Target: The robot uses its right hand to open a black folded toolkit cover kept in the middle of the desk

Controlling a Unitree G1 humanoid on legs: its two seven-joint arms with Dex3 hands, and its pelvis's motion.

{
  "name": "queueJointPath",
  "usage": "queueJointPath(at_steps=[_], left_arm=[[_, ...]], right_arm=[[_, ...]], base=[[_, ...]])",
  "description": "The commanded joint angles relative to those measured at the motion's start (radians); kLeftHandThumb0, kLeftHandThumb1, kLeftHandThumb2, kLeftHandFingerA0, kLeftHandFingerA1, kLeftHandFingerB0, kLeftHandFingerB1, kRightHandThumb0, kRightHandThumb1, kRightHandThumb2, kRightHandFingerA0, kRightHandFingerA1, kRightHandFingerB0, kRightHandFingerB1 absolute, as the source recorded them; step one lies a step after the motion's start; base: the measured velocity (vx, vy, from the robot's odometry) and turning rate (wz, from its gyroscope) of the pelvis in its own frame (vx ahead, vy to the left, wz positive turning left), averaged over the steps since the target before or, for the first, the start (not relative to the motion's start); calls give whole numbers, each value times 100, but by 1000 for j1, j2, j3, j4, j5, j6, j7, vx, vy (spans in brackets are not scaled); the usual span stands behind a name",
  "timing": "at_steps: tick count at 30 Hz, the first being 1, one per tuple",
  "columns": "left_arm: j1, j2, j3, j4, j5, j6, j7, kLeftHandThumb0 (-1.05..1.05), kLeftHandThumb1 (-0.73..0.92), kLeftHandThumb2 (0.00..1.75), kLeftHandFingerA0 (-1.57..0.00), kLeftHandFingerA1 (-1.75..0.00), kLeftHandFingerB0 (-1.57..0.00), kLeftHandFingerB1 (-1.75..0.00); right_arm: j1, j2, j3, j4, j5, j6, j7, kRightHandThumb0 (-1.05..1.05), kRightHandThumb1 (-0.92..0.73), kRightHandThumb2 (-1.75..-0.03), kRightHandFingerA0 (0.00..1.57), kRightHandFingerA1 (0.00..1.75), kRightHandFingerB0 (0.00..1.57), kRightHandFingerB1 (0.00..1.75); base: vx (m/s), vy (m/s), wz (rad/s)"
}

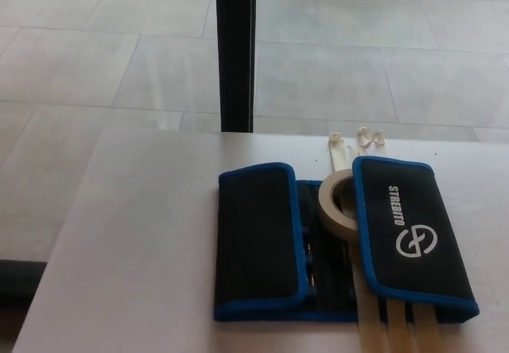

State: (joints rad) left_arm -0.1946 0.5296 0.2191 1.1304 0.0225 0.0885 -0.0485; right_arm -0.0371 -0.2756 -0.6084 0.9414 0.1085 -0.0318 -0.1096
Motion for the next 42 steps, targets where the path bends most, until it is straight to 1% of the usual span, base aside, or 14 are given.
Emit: queueJointPath(at_steps=[1, 2, 12, 14, 17, 18, 21, 23, 27, 28, 29, 30, 32, 42], left_arm=[[-66, 92, 101, 99, -82, 6, -8, -105, 43, 115, -45, -132, -37, -135], [-67, 93, 110, 102, -88, 9, -17, -105, 42, 116, -40, -128, -32, -130], [-83, 97, 122, 121, -75, 8, -17, -105, 39, 121, -41, -128, -34, -135], [-85, 98, 128, 122, -79, 9, -18, -105, 40, 118, -43, -128, -32, -129], [-85, 99, 132, 129, -79, 0, -25, -105, 42, 117, -42, -128, -36, -131], [-87, 99, 132, 127, -77, 3, -22, -105, 40, 118, -45, -130, -35, -132], [-86, 98, 133, 129, -75, 2, -21, -105, 40, 118, -44, -129, -37, -133], [-86, 100, 124, 130, -64, 1, -15, -105, 41, 117, -44, -130, -36, -132], [-92, 101, 134, 138, -74, 8, -27, -105, 39, 121, -44, -131, -33, -133], [-94, 100, 137, 139, -77, 9, -20, -92, -3, 111, -44, -106, -38, -104], [-96, 98, 140, 141, -78, 7, -12, -105, 37, 121, -48, -131, -43, -137], [-95, 99, 137, 141, -77, 2, -17, -105, 38, 119, -45, -129, -45, -133], [-89, 99, 122, 137, -65, -11, -31, -105, 40, 118, -43, -129, -40, -134], [-94, 92, 119, 142, -71, 4, -16, -105, 40, 121, -41, -126, -41, -129]], right_arm=[[-79, -95, -291, -23, 248, 55, -302, -46, -55, -101, 110, 128, 67, 79], [-95, -109, -329, -30, 269, 60, -315, -58, -71, -63, 71, 173, 67, 88], [-293, -264, -474, -30, 298, 83, -419, -53, -65, -63, 74, 162, 50, 47], [-345, -303, -470, -31, 286, 95, -417, -54, -70, -61, 57, 101, 32, 43], [-408, -343, -468, -12, 275, 96, -417, -54, -55, -93, 70, 113, 27, 54], [-434, -359, -472, -1, 279, 93, -423, -53, -68, -64, 72, 164, 46, 54], [-513, -375, -447, -48, 259, 120, -460, -53, -70, -65, 60, 145, 52, 57], [-553, -367, -398, -109, 255, 117, -375, -51, -75, -63, 40, 76, 39, 50], [-576, -331, -304, -222, 230, 154, -346, -57, -74, -62, 51, 77, 28, 35], [-571, -309, -275, -270, 225, 159, -337, -64, -72, -62, 59, 87, 35, 38], [-563, -263, -216, -368, 211, 174, -329, -69, -69, -61, 68, 85, 40, 43], [-553, -230, -170, -447, 196, 201, -340, -76, -56, -99, 81, 88, 37, 58], [-487, -162, -57, -636, 208, 235, -251, -74, -70, -63, 55, 64, 29, 45], [-244, -63, 354, -907, 83, 190, -73, -64, -57, -90, 46, 58, 32, 48]], base=[[0, 0, 0], [0, 0, 0], [0, 0, 0], [0, 0, 0], [0, 0, 0], [0, 0, 0], [0, 0, 0], [0, 0, 0], [0, 0, 0], [0, 0, 0], [0, 0, 7], [0, 0, 0], [0, 0, 0], [0, 0, 0]])
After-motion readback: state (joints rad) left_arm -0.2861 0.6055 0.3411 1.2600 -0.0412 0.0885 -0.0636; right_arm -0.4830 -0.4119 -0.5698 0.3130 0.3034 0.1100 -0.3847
